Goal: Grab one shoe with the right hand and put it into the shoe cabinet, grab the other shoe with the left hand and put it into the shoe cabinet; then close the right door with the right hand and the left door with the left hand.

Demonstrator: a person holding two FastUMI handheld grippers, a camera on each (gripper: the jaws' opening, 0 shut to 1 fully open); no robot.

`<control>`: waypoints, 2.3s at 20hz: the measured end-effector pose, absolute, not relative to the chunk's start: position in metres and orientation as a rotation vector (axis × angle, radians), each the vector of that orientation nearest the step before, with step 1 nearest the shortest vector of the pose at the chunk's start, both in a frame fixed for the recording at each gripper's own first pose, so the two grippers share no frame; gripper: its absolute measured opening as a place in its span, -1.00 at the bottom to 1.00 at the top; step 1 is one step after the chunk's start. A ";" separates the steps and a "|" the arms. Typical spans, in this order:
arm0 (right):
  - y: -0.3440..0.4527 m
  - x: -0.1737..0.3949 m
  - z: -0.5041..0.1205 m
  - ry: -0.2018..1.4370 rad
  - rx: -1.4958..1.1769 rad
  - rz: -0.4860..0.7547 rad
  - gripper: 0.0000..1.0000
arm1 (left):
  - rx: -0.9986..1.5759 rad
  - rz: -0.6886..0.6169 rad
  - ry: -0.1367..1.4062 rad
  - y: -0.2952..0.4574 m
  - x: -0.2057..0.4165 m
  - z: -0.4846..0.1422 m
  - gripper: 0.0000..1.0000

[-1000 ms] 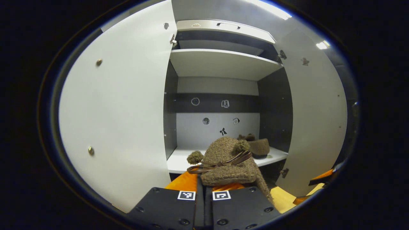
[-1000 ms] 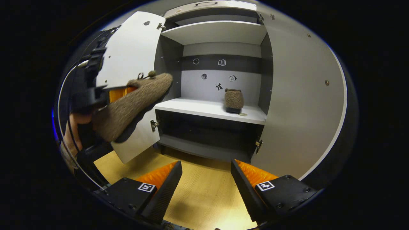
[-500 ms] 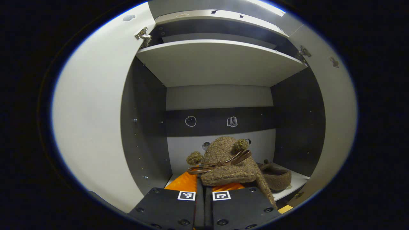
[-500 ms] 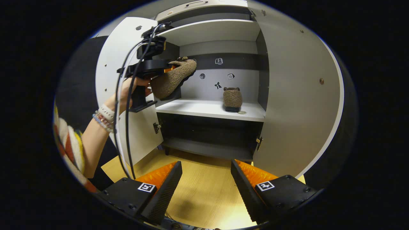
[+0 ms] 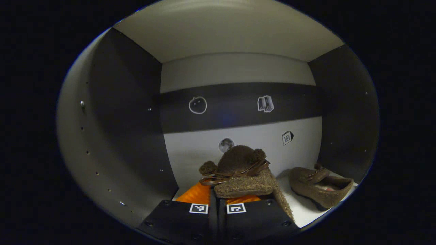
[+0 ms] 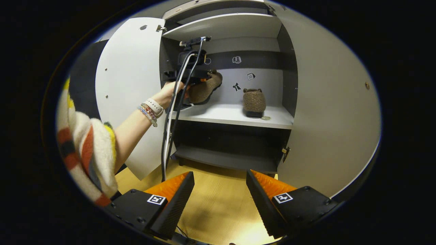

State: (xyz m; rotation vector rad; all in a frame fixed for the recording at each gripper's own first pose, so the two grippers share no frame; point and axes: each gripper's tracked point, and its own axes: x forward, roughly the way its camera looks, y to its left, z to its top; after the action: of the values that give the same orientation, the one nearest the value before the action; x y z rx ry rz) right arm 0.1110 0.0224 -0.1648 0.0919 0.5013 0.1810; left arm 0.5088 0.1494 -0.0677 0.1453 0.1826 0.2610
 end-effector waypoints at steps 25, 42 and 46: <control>0.027 0.126 -0.156 0.474 0.081 0.251 1.00 | 0.188 0.201 0.421 0.167 0.481 -0.119 0.89; 0.005 0.089 -0.063 0.232 -0.001 0.181 1.00 | 0.124 0.043 0.163 0.078 0.314 0.006 0.92; -0.018 0.060 -0.003 0.095 -0.004 0.154 0.96 | 0.086 -0.065 0.106 0.041 0.227 0.038 1.00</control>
State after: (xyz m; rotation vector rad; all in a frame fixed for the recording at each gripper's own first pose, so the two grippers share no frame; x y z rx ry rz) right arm 0.0603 -0.0177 -0.0034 -0.0038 0.0953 0.1539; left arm 0.2268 0.0415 0.0380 0.0864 0.1059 -0.0649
